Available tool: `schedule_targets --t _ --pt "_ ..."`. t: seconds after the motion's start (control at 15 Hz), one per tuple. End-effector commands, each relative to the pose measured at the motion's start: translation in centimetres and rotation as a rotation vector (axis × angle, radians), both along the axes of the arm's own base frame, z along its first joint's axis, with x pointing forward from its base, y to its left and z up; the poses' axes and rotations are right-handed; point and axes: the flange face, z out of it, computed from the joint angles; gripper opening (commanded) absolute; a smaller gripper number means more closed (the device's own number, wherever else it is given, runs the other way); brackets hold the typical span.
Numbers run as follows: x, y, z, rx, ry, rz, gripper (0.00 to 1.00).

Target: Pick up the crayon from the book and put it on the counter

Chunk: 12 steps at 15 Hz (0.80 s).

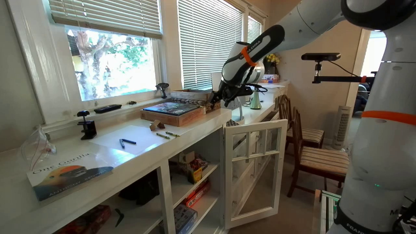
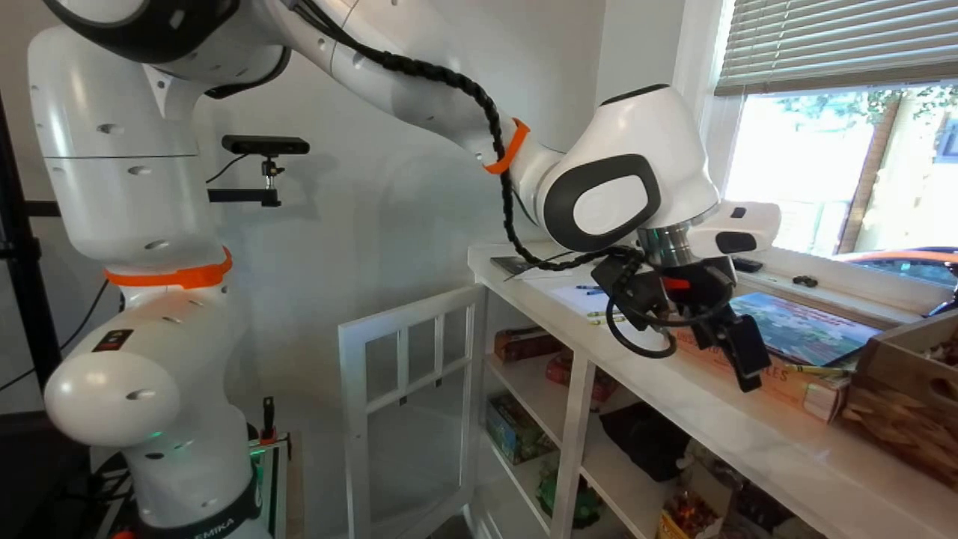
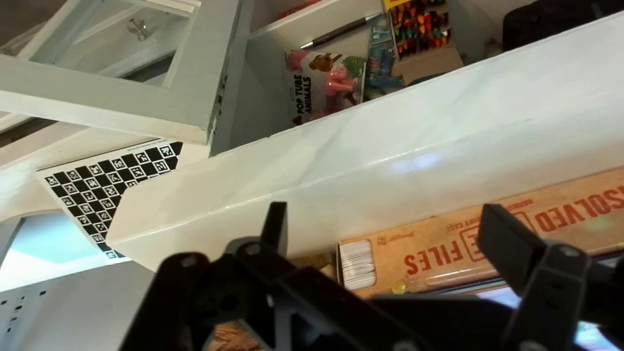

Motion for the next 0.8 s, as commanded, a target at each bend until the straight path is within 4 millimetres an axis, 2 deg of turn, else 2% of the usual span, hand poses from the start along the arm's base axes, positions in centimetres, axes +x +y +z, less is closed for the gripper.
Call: schedule_targets --t 0.0,0.27,0.67,0.73 --pt "1.8 -1.7 -0.2 -0.02 0.012 0.001 1.0" --pt "3.5 -2.8 -0.2 -0.049 0.011 0.035 1.0" --pt "5.3 -3.2 -1.1 0.011 0.007 0.082 1.0" --pt "4.3 -4.6 -0.7 0.013 0.005 0.089 1.0"
